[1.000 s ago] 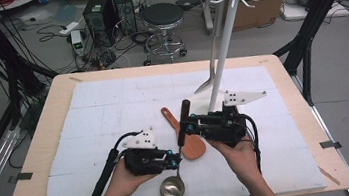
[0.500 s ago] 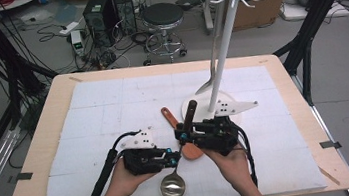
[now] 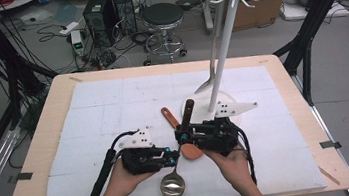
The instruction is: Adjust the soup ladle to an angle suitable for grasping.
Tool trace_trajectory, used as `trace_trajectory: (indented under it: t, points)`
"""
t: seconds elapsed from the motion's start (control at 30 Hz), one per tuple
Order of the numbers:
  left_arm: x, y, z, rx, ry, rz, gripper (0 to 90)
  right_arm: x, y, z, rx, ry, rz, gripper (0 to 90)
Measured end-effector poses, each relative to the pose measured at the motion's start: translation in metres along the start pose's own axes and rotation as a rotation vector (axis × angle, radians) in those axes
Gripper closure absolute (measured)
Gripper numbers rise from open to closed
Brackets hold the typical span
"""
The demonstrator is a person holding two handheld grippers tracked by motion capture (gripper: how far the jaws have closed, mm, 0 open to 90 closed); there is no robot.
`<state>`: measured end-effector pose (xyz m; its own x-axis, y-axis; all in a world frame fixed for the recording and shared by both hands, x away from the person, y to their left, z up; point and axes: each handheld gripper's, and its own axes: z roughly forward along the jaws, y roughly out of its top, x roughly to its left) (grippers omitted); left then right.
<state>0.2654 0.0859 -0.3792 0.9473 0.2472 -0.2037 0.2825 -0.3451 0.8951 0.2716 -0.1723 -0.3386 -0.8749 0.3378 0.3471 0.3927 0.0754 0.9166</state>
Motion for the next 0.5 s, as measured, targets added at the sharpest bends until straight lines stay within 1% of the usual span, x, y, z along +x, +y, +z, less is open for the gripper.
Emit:
trace_trajectory:
  t: [0.1,0.17,0.27,0.5]
  points:
    - [0.001,0.0,-0.004,-0.006,0.009,-0.007,74.0,-0.002,0.002,-0.001,-0.001,-0.003,-0.006,72.8]
    - [0.0,0.0,-0.005,-0.009,0.015,-0.001,70.3,-0.003,0.003,-0.002,0.001,-0.005,-0.007,72.8]
    - [0.0,0.0,-0.007,-0.017,0.022,0.0,68.0,-0.004,0.006,-0.004,0.001,-0.004,-0.011,72.8]
    - [0.0,-0.001,-0.011,-0.012,0.041,0.005,64.9,-0.005,0.014,-0.01,-0.005,-0.001,-0.022,72.9]
